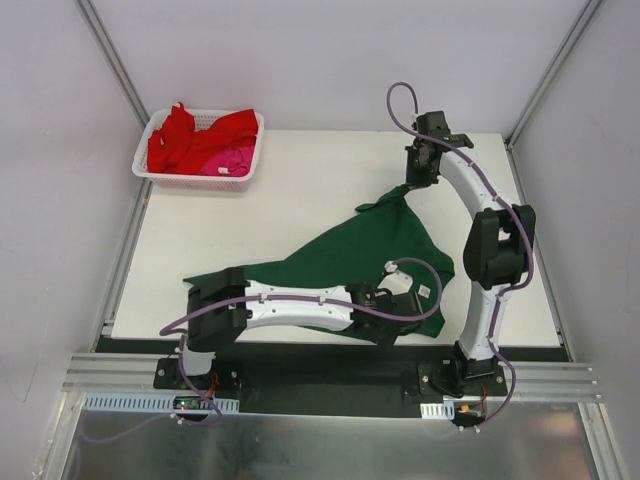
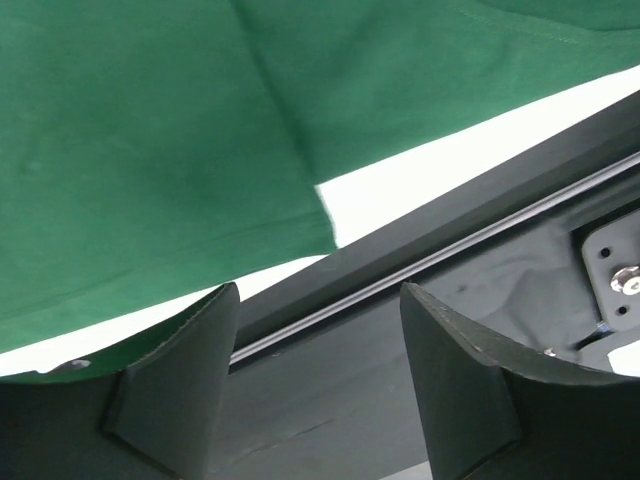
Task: Fold and stack the t-shirts
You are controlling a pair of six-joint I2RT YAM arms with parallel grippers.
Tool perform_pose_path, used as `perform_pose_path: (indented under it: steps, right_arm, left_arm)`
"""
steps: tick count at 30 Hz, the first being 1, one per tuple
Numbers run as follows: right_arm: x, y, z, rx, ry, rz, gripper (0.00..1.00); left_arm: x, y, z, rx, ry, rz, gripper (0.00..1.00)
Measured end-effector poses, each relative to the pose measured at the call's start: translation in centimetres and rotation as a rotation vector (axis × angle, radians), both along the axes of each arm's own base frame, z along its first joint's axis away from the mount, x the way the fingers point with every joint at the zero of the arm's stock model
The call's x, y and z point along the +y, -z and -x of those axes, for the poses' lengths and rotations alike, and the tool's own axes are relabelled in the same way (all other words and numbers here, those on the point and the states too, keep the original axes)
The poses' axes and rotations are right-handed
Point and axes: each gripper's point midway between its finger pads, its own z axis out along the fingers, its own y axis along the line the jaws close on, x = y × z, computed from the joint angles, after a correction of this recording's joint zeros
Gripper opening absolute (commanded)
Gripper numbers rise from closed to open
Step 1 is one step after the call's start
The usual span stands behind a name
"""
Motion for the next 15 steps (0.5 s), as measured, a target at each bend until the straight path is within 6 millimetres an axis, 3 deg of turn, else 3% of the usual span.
perform_pose_path:
  steps: [4, 11, 15]
  right_arm:
    - [-0.8, -0.5, 0.5, -0.002, 0.019, -0.022, 0.01]
    - [-0.3, -1.0, 1.0, -0.014, 0.002, -0.061, 0.01]
    - [-0.3, -0.8, 1.2, -0.008, 0.002, -0.074, 0.01]
  left_arm:
    - [-0.4, 1.4, 0.6, 0.011, -0.037, -0.025, 0.59]
    - [-0.2, 4.7, 0.3, -0.005, -0.098, -0.119, 0.54]
    - [-0.5, 4.9, 0.3, -0.013, -0.122, -0.127, 0.48]
